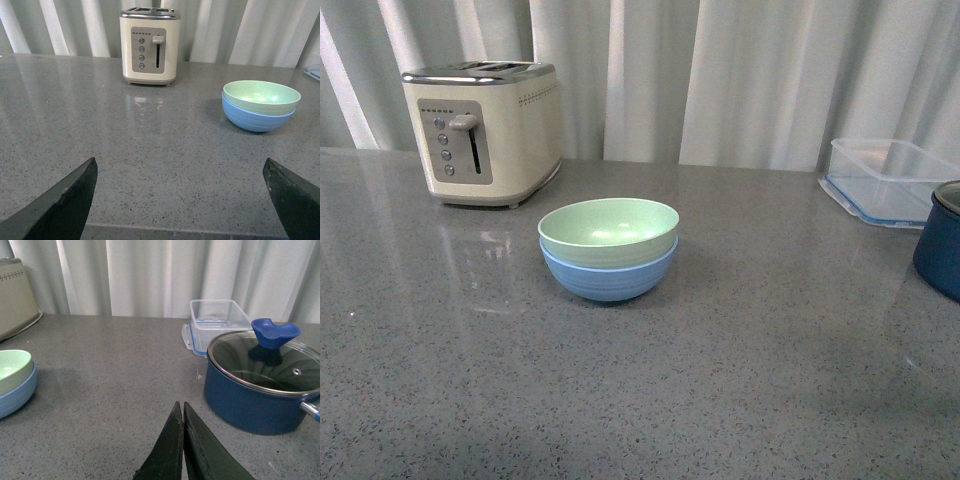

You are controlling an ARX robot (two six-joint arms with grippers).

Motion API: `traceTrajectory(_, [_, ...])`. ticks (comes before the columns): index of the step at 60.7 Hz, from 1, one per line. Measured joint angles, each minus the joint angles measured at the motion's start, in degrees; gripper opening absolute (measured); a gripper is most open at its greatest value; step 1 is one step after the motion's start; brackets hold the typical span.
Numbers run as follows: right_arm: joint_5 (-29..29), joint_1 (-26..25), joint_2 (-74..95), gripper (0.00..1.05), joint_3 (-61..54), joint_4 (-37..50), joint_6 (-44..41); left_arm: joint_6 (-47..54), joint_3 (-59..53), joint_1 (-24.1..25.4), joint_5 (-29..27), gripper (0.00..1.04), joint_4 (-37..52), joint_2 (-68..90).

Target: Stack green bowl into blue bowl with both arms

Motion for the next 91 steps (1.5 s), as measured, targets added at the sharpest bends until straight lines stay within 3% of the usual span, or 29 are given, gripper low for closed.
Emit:
traceTrajectory(14, [-2.34,-2.49,-8.66,0.01,-5.31,-3.56,0.0,0.0,0.0,0.0,0.02,0.98,0.0,0.0])
traceTrajectory(18, [-6.38,-5.25,-11.37,0.01,-6.51,-5.16,-0.02,0.0,0.0,0.0,0.0,0.98,0.0,0.0])
traceTrajectory(24, [-6.67,-7.02,-15.43,0.01,-7.93,-7.67,0.0,0.0,0.0,0.0,0.0,0.98,0.0,0.0])
traceTrajectory(37, [-6.82,-7.1,-19.87,0.01,-11.52,-8.33,-0.02,0.0,0.0,0.0,0.02,0.98,0.0,0.0])
traceTrajectory(91, [-6.95,-7.1,-46.12,0.01,-12.11,-33.0,0.0,0.0,0.0,0.0,0.02,0.98,0.0,0.0])
